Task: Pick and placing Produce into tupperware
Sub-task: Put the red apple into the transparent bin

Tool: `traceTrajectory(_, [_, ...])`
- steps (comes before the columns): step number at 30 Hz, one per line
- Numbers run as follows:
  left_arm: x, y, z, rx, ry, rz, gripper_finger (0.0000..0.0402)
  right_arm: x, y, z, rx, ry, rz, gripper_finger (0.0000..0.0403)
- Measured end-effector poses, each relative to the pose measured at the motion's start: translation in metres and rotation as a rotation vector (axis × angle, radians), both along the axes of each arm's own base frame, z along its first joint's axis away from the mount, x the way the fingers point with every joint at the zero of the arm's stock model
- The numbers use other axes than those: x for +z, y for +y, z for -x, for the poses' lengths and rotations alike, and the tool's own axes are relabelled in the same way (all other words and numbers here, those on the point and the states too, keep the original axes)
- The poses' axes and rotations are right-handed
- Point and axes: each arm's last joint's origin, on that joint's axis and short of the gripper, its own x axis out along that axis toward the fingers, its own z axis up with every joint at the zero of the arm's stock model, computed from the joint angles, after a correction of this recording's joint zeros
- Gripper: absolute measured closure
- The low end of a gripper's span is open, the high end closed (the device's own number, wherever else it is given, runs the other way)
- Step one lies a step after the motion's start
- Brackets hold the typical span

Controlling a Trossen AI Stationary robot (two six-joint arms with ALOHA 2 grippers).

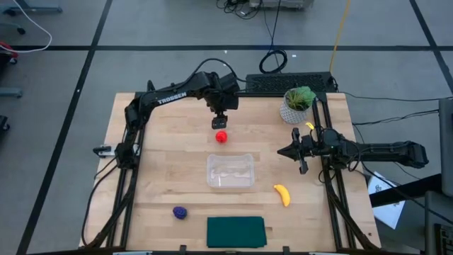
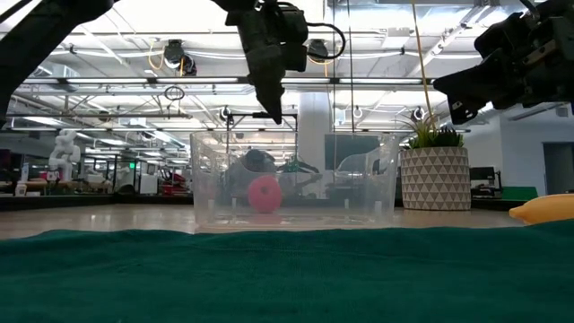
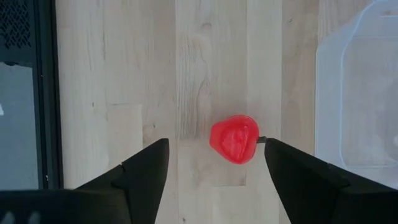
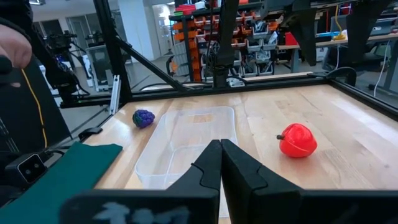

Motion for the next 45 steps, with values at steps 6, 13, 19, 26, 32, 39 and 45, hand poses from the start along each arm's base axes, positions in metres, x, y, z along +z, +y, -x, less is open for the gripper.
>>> traceTrajectory(6, [0.0000, 0.0000, 0.0000, 0.002, 0.000, 0.000, 0.0130, 0.0000, -0.0001, 0.0000, -0.001, 0.000, 0.000, 0.0403])
traceTrajectory(13, [0.0000, 0.0000, -0.0001, 0.003, -0.001, 0.001, 0.0131, 0.0000, 0.0000, 0.0000, -0.001, 0.000, -0.001, 0.0403])
traceTrajectory(19, [0.0000, 0.0000, -0.0001, 0.022, -0.001, 0.008, 0.0131, 0.0000, -0.0001, 0.0000, -0.001, 0.000, -0.001, 0.0403])
traceTrajectory(26, [0.0000, 0.0000, -0.0001, 0.039, -0.001, 0.014, 0.0131, 0.0000, 0.0000, 0.0000, -0.001, 0.000, -0.001, 0.0403])
traceTrajectory(32, [0.0000, 0.0000, -0.0001, 0.042, -0.001, 0.015, 0.0131, 0.0000, 0.0000, 0.0000, -0.002, 0.000, -0.001, 0.0403])
traceTrajectory(39, [-0.0001, 0.0016, 0.0010, 0.057, 0.004, 0.016, 0.0131, -0.0001, -0.0001, 0.0000, -0.002, 0.001, -0.001, 0.0403])
traceTrajectory(45, [-0.0002, 0.0044, 0.0018, 0.030, 0.022, -0.051, 0.0131, -0.0001, -0.0001, 0.0000, -0.002, 0.001, -0.001, 0.0403])
